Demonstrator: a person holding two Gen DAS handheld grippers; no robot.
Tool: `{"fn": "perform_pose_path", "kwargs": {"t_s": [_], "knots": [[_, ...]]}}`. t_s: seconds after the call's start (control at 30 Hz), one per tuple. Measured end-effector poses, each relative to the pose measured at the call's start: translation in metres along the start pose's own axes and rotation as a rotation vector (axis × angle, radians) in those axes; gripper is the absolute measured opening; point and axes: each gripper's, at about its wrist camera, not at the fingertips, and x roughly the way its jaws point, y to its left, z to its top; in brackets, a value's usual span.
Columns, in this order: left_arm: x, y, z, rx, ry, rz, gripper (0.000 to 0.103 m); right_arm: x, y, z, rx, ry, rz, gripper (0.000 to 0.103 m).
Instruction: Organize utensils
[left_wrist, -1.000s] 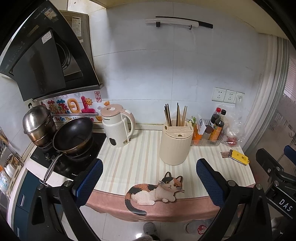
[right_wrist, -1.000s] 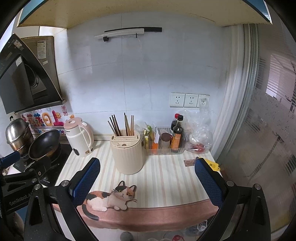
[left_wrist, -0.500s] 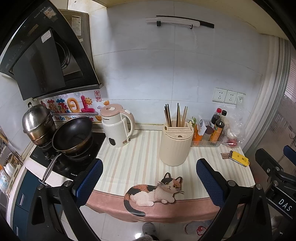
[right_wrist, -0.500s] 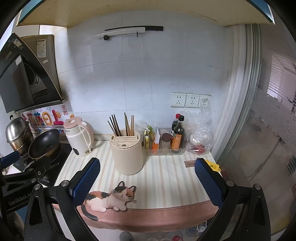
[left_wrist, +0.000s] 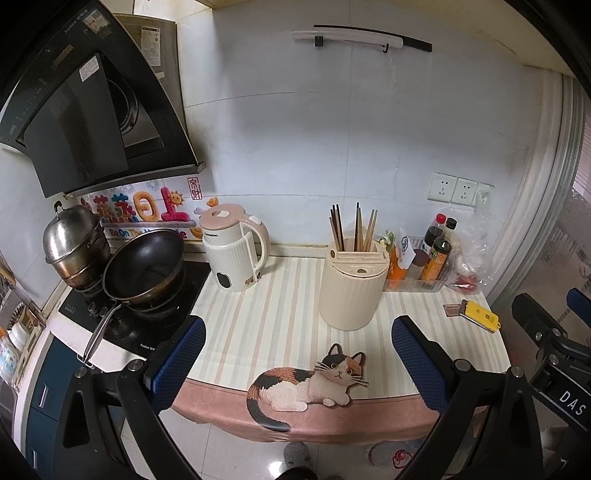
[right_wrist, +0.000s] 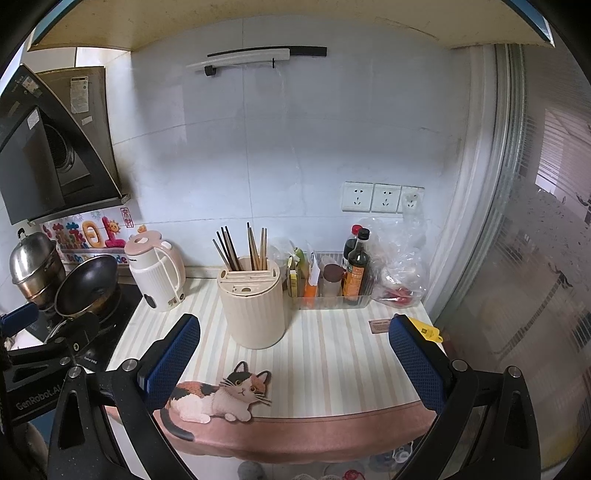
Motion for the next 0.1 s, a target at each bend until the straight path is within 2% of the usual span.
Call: {"fn": "perform_pose_path", "kwargs": {"t_s": [0.1], "knots": [[0.0028,0.0,-0.0004,-0.002,0.004,-0.007,0.103,0.0028,-0.0014,0.0007,-0.002,0.003,0.004,0.103]]}}
